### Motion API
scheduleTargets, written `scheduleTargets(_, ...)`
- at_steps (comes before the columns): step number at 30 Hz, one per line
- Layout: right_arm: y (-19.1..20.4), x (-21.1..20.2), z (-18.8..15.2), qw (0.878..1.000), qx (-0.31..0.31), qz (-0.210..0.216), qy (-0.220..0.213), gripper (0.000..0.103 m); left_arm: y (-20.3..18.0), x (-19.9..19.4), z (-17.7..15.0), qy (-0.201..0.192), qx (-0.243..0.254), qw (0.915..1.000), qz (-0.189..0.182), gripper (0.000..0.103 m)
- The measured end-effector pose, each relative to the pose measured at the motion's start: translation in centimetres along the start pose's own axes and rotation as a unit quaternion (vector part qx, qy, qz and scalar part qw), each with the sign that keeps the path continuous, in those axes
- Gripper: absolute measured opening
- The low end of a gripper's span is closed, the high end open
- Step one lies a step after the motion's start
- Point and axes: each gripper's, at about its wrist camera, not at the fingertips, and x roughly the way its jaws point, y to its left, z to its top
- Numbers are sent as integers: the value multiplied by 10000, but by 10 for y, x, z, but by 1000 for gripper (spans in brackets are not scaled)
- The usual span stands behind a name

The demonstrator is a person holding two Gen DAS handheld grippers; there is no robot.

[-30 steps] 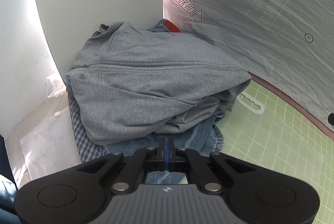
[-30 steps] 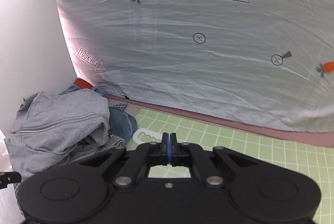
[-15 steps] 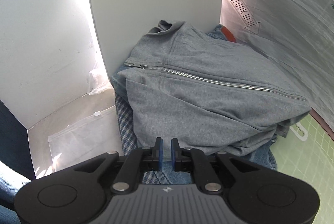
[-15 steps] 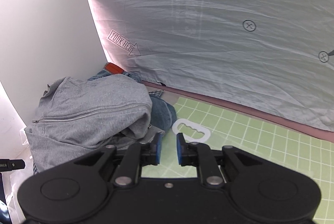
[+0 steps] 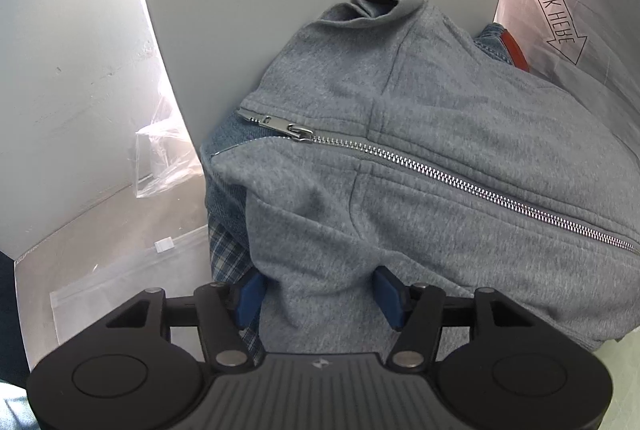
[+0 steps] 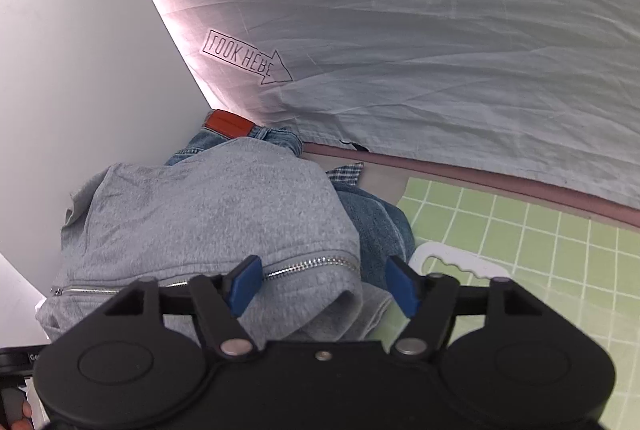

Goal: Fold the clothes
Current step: 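Lift the grey hoodie off the pile with both tools, pulling it free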

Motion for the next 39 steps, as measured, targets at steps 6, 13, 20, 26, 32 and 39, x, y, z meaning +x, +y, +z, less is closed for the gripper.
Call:
scheduleTargets(6,12,2,-4,9987,-214,434,175,14,-2,-8,-8,-150,174,9996,-143,27)
scheduleTargets(13,31,-58,-3,9957,-638,337,-583,7,-3,-51,-20,-500,306,9976,-362,17)
scheduleTargets(20,21,-159,-3,9853,-656,58,-1576,6,-25,-146,-48,-1038,544,9872,-1079,17)
scheduleTargets(26,-52,-265,-25,9755,-180,-363,-2161,6,-82,-221,-109,-1093,928,9705,-1938,17)
scheduleTargets(32,-141,-365,-65,9619,-130,-1103,-2500,7,-149,-280,-209,-607,1543,9448,-2824,17)
scheduleTargets(39,-245,-409,-135,9602,351,-2032,-1882,7,-204,-288,-313,710,2272,9200,-3112,19)
